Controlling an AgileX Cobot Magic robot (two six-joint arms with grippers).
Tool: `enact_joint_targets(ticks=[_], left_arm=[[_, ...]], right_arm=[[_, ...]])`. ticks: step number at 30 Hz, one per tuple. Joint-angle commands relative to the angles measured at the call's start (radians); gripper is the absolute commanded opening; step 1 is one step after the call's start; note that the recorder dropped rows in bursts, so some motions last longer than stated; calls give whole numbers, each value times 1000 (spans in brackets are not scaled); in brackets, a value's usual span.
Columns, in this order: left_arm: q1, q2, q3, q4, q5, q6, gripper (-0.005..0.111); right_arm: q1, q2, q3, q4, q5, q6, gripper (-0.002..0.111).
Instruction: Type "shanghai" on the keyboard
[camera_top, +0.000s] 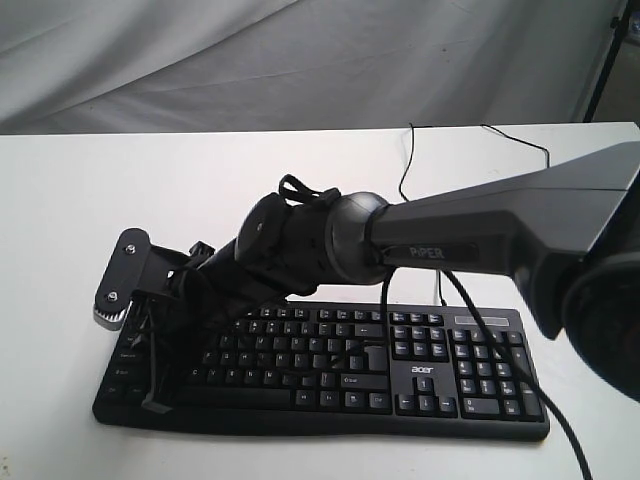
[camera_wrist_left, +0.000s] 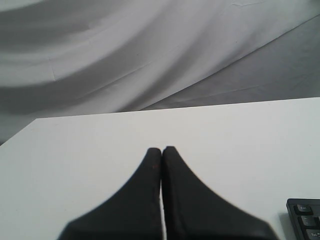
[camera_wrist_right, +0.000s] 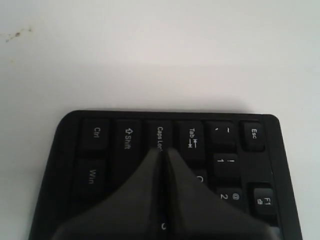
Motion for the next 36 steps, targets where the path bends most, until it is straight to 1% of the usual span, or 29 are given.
enact_joint_targets(ticks=[1, 23, 36], left_arm=[[-4, 3, 5, -1, -4, -3, 1], [-4, 3, 5, -1, -4, -3, 1], [-4, 3, 5, -1, -4, -3, 1]], right_arm=[[3, -4, -7, 11, -5, -9, 0], [3, 28, -7, 14, -29, -21, 0], [3, -34, -7, -22, 4, -1, 0]])
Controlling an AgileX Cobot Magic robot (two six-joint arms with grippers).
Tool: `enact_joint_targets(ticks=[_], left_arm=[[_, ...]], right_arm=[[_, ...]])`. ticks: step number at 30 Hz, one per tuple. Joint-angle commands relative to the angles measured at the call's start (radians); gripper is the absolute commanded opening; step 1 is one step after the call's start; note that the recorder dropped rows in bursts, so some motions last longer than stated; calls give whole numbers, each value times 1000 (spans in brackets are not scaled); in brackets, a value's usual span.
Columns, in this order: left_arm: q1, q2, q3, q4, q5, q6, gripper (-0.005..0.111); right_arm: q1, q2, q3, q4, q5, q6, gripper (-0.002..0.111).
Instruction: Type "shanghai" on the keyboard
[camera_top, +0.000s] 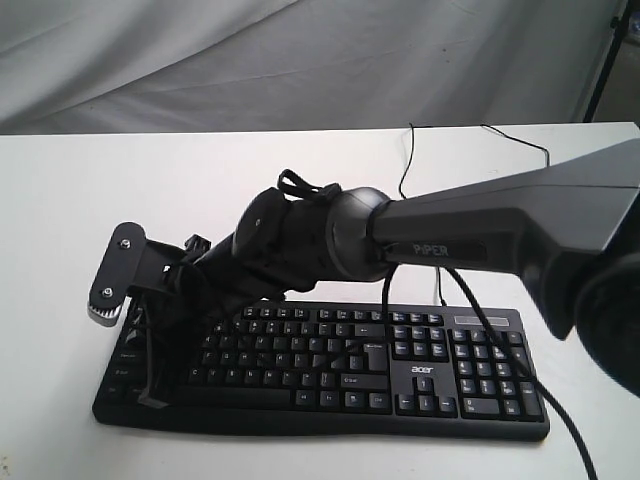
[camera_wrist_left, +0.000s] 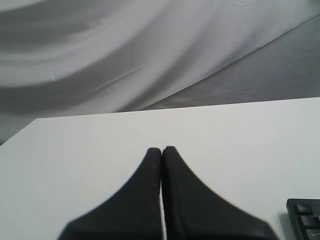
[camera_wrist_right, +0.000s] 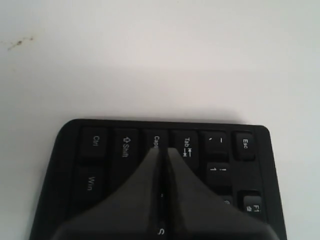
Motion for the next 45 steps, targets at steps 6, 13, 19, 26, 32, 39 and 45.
enact_joint_targets(ticks=[6, 13, 19, 26, 32, 39, 45], left_arm=[[-4, 3, 5, -1, -4, -3, 1], [-4, 3, 5, -1, -4, -3, 1], [-4, 3, 5, -1, -4, -3, 1], [-4, 3, 5, -1, -4, -3, 1], [-4, 3, 5, -1, -4, -3, 1], [-4, 3, 5, -1, -4, -3, 1], [-4, 3, 5, -1, -4, -3, 1]], right_arm=[[1, -18, -6, -17, 15, 7, 0], [-6, -18, -6, -37, 29, 29, 0], [-15, -26, -6, -82, 54, 68, 0], [-22, -33, -6, -132, 72, 124, 0], [-22, -59, 9, -223, 88, 206, 0], [-44, -72, 51, -228, 89, 208, 0], [-61, -94, 81, -225, 84, 208, 0]])
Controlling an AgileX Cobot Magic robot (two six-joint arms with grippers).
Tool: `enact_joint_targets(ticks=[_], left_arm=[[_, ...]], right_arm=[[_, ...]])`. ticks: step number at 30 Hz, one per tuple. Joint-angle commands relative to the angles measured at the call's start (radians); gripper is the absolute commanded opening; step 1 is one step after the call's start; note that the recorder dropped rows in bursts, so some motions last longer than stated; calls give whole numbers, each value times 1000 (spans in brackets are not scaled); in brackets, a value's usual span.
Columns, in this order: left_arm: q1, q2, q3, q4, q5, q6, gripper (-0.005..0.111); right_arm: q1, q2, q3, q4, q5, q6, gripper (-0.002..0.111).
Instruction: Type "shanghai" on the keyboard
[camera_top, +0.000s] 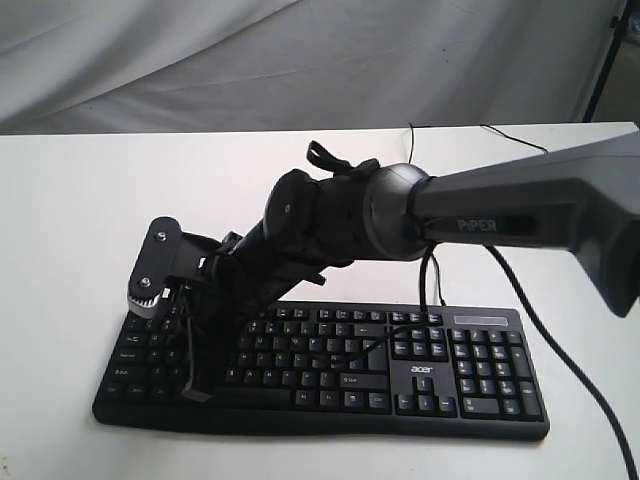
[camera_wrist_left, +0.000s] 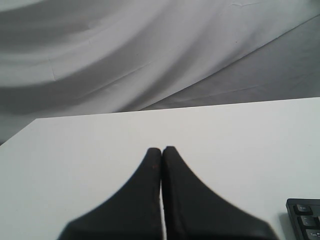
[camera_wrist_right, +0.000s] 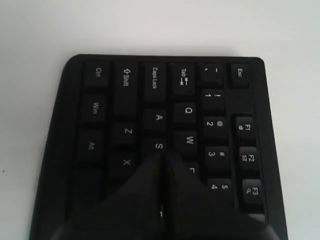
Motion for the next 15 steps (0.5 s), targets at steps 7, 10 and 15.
enact_joint_targets(ticks=[7, 10, 15], left_arm=[[-4, 3, 5, -1, -4, -3, 1], [-4, 3, 5, -1, -4, -3, 1], [-4, 3, 5, -1, -4, -3, 1]], right_arm=[[-25, -51, 62, -3, -10, 3, 0], [-30, -69, 87, -3, -12, 1, 0], [-31, -98, 134, -7, -45, 1, 0]])
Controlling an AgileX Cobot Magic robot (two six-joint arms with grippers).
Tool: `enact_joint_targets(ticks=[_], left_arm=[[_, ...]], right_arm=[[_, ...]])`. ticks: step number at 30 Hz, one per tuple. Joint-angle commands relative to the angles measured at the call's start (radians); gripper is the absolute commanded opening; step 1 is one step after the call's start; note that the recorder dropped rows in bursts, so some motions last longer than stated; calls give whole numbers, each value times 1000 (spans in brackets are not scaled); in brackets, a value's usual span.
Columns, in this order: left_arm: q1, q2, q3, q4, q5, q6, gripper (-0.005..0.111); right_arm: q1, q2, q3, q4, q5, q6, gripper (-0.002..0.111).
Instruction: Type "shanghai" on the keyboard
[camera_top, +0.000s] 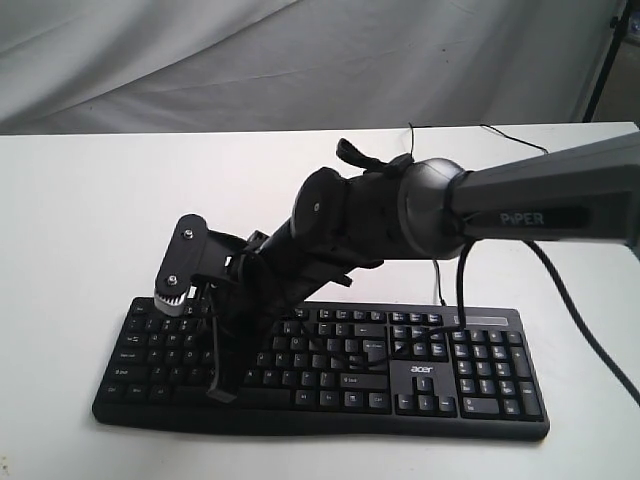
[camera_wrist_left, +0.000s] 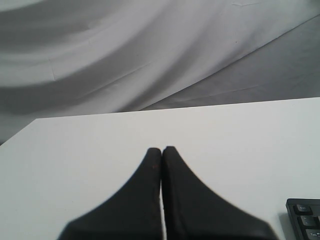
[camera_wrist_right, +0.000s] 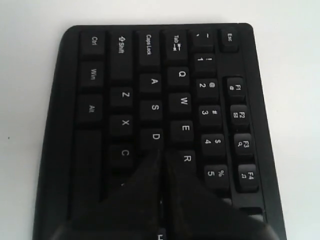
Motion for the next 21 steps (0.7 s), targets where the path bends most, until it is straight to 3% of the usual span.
enact_joint_targets(ticks=[1, 21], left_arm=[[-4, 3, 5, -1, -4, -3, 1], [-4, 3, 5, -1, -4, -3, 1]], right_arm=[[-7, -34, 38, -4, -20, -2, 0], [-80, -95, 149, -43, 23, -20, 0]])
